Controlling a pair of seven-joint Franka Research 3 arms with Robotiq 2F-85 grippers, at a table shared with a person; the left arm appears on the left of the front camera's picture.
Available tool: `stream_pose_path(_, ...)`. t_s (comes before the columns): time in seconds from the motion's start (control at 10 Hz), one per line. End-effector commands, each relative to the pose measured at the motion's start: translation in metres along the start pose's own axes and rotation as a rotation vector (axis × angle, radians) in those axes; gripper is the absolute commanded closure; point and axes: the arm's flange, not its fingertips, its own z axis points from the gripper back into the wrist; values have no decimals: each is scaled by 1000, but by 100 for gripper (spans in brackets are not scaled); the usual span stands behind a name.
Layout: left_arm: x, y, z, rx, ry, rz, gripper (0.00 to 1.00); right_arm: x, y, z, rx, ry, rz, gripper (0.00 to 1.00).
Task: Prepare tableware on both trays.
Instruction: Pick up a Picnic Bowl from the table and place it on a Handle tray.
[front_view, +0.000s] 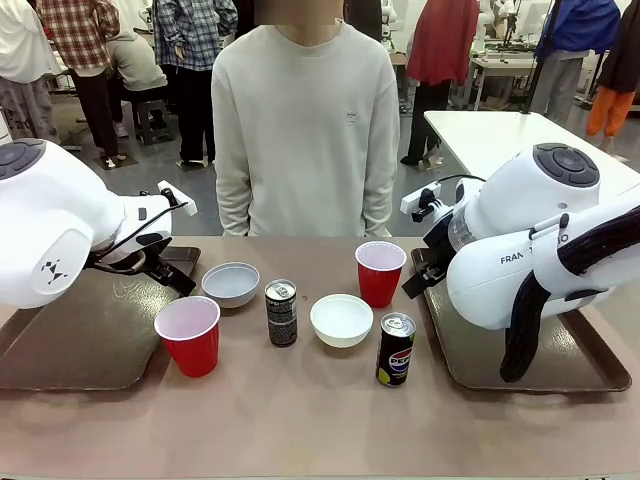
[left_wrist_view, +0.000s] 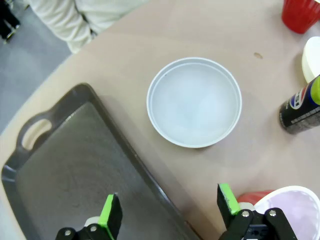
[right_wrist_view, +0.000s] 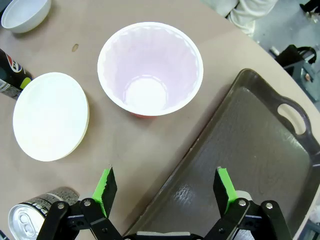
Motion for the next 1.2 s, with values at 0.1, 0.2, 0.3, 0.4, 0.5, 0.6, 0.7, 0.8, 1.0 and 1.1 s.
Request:
stream_pose_path(0.1, 0, 0, 0, 0, 0, 0, 0, 0, 0, 0, 0, 0, 0, 0)
stream_pose_path(0.2, 0, 0, 0, 0, 0, 0, 0, 0, 0, 0, 0, 0, 0, 0)
stream_pose_path(0.3, 0, 0, 0, 0, 0, 0, 0, 0, 0, 0, 0, 0, 0, 0)
stream_pose_path(0.4, 0, 0, 0, 0, 0, 0, 0, 6, 8, 32, -30, 35, 28, 0)
stream_pose_path(0.5, 0, -1, 39, 6, 16, -38, 0, 8, 15, 66, -31, 74, 55, 0)
stream_pose_path(0.6, -3, 1, 84, 17, 6, -107, 0, 10, 20, 120, -78, 86, 78, 0)
stream_pose_path(0.7, -7, 2, 114, 17, -27, -138, 0, 6, 21, 153, -122, 98, 73, 0)
stream_pose_path(0.8, -16, 4, 136, 21, -43, -129, 0, -6, 21, 176, -168, 121, 57, 0)
stream_pose_path(1.0, -41, -1, 161, -117, 23, -140, 0, -48, 25, 184, -51, 307, 65, 0)
stream_pose_path(1.1, -62, -15, 164, -182, 79, -156, 0, -81, 33, 179, 21, 423, 51, 0)
